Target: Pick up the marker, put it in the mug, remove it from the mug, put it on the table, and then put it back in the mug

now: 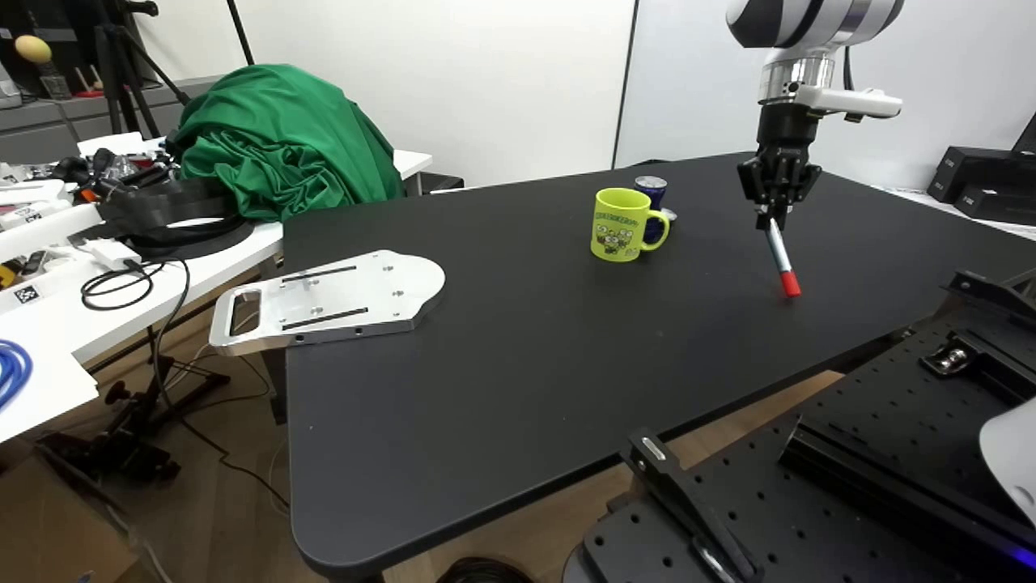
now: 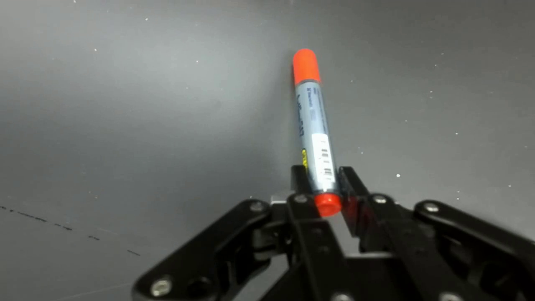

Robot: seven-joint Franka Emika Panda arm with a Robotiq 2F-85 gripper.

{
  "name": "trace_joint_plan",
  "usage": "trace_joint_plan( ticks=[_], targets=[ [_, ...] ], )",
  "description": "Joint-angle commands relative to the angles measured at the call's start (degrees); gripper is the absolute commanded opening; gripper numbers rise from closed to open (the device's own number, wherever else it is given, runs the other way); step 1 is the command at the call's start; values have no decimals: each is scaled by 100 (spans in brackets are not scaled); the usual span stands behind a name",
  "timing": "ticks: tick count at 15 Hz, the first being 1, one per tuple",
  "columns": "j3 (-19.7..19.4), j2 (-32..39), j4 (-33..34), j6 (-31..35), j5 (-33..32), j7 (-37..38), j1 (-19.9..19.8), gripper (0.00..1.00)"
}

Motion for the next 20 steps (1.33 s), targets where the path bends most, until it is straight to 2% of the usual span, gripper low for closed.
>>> trace_joint_plan(
  ticks=[1,2,4,5,11,16,20],
  targets=[
    [75,122,73,125,-84,87,-71,25],
    [90,101,62,139,-77,87,-67,48],
    [130,15,2,153,-72,39,-70,51],
    [149,-41,-47,145,-72,16,-69,56],
    [190,-842,-899,380,-295,-207,54,98],
    [75,-1792,-1902,638,-607,-432,125,100],
    [-118,-2345,-2425,779,-907,-586,80,100]
  ],
)
